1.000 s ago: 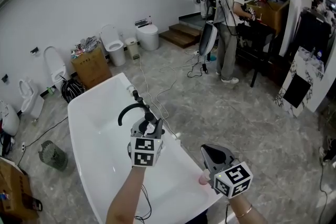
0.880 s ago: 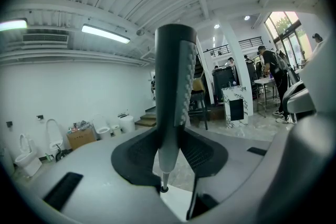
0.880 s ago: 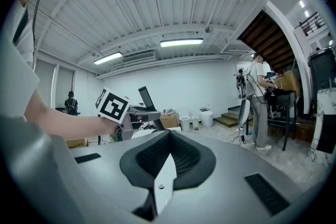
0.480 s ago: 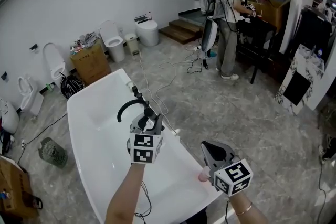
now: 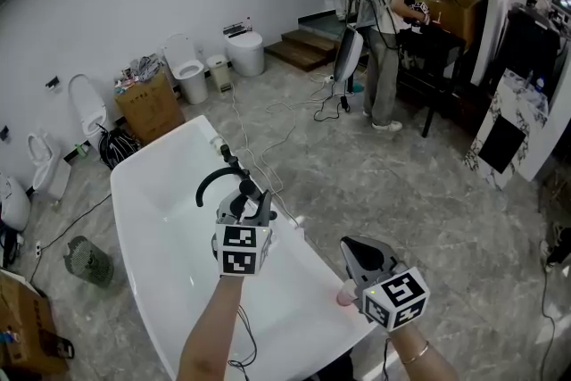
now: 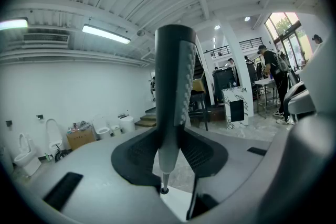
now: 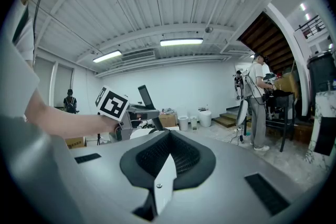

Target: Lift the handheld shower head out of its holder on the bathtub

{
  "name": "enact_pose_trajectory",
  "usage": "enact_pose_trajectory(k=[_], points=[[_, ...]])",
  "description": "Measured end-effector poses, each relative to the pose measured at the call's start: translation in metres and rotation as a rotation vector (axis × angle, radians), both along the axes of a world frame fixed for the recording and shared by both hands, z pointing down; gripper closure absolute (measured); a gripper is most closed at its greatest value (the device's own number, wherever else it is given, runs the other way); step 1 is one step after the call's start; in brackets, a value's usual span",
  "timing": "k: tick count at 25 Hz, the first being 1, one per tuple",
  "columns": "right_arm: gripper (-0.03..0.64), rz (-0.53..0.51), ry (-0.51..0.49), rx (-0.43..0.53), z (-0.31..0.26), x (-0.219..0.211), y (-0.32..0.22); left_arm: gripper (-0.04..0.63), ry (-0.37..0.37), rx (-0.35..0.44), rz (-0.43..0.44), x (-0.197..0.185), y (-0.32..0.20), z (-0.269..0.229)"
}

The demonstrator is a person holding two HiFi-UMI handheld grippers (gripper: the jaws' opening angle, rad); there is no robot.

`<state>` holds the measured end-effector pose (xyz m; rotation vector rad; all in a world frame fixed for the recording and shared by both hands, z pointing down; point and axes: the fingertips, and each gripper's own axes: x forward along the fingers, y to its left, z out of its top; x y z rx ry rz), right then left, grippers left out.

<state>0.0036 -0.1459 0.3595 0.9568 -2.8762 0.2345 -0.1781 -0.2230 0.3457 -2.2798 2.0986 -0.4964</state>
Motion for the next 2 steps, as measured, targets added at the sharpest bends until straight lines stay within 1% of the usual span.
enact_pose_trajectory(k=[2], points=[[0.614, 0.000, -0.001, 0.000, -0.0007, 0.0009, -0.0019, 0.448, 0.001, 0.001, 0.000, 0.0007, -0.0026, -0.0005]])
